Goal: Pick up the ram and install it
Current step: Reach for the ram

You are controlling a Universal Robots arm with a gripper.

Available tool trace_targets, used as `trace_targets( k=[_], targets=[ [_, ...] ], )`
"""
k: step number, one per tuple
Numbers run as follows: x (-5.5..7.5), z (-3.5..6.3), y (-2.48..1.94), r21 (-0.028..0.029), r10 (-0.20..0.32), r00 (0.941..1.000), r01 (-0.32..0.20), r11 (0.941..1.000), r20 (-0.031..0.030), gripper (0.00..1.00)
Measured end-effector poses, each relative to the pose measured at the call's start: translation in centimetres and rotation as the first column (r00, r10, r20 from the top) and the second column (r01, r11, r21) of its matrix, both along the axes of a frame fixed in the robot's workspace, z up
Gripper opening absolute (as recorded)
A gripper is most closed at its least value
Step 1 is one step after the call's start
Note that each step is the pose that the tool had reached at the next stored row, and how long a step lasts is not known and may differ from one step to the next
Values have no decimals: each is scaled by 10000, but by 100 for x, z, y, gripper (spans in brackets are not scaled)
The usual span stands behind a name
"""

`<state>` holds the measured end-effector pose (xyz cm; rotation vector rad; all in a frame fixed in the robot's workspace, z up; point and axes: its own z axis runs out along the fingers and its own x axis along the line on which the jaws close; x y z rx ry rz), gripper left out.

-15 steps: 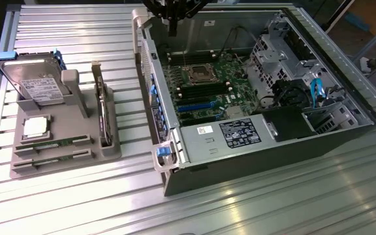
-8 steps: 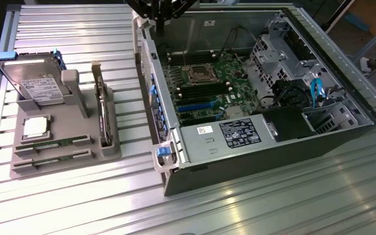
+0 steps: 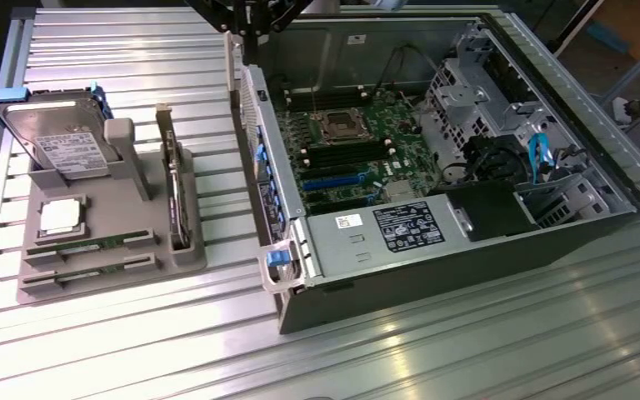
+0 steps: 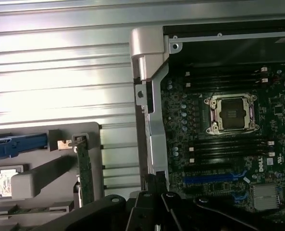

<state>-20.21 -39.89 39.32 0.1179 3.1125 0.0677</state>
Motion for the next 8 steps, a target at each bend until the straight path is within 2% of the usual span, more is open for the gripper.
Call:
trace_targets(
  k=[8],
  targets=[
    [-292,0,0,-1,0,10000,0,10000,-1,11]
  ],
)
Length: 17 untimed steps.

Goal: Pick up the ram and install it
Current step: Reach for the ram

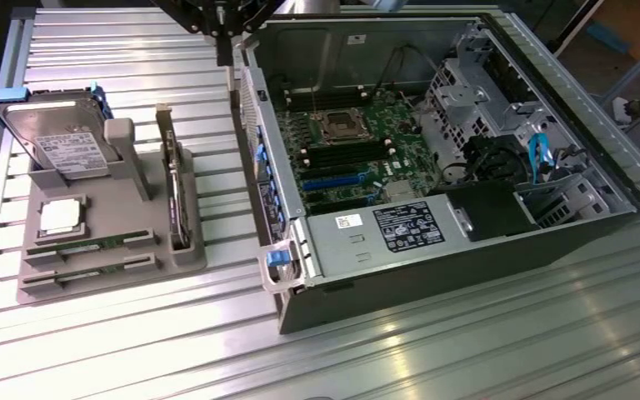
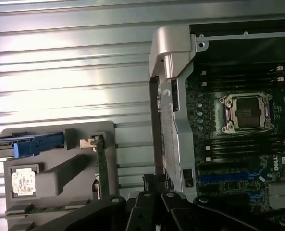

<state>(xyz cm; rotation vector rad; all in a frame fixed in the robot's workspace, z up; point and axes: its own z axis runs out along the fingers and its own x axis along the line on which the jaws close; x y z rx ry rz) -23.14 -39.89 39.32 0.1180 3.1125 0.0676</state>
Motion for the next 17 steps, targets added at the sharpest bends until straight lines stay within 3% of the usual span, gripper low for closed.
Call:
trace_targets(
  k=[4,12,17],
  targets=[
    [-165,-1,0,1,0,10000,0,10000,1,11],
    [-371,0,0,0,-1,10000,1,10000,1,11],
    [-601,-1,0,1,0,10000,0,10000,1,11]
  ],
)
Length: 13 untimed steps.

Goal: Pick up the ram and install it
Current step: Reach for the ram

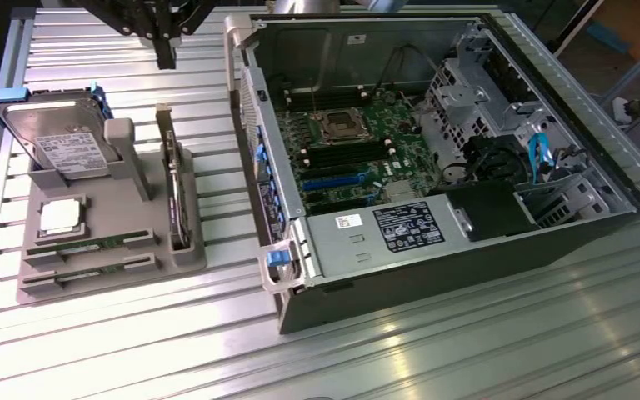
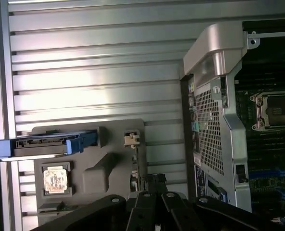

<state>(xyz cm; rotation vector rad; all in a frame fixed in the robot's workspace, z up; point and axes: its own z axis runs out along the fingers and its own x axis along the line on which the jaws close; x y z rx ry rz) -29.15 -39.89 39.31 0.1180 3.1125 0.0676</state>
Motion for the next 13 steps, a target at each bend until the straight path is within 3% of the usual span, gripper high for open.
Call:
trace_targets(
  k=[13],
  targets=[
    [-436,0,0,0,1,10000,-1,10000,0,11]
  ],
)
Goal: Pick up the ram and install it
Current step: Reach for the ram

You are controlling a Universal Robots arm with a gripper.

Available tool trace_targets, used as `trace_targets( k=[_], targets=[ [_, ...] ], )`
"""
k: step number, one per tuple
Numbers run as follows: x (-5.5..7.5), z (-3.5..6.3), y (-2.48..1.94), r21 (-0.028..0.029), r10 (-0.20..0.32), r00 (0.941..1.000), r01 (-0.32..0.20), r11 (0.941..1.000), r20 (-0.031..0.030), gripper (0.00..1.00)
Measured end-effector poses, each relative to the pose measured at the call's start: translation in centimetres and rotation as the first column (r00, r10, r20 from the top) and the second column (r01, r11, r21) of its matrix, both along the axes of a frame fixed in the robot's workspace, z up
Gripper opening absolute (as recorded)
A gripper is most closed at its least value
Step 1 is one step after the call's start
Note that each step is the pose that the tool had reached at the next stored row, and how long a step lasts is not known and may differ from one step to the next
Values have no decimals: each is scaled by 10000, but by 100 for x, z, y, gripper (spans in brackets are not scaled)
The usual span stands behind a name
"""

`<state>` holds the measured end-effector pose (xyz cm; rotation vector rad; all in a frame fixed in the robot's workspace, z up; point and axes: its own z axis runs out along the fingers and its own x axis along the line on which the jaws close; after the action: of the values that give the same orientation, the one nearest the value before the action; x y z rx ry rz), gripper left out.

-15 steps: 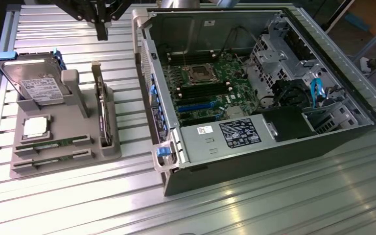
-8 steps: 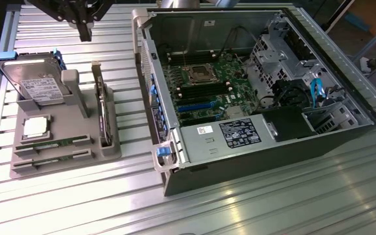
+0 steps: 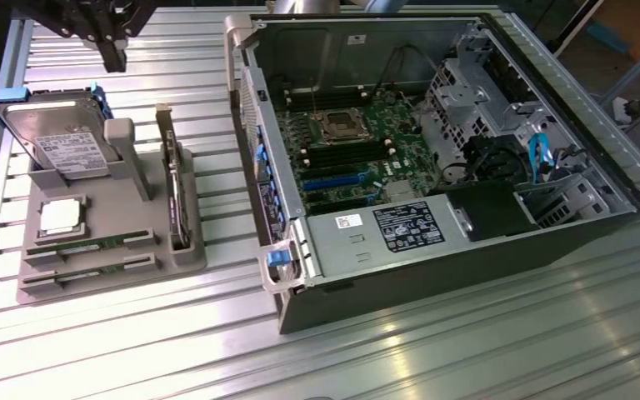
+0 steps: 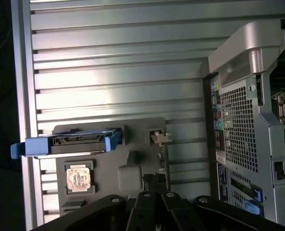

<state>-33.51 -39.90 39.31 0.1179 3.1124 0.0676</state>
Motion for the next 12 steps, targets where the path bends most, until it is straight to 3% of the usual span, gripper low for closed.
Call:
trace_targets(
  k=[12],
  targets=[
    [-380,-4,0,1,-1,10000,1,10000,-2,11]
  ],
)
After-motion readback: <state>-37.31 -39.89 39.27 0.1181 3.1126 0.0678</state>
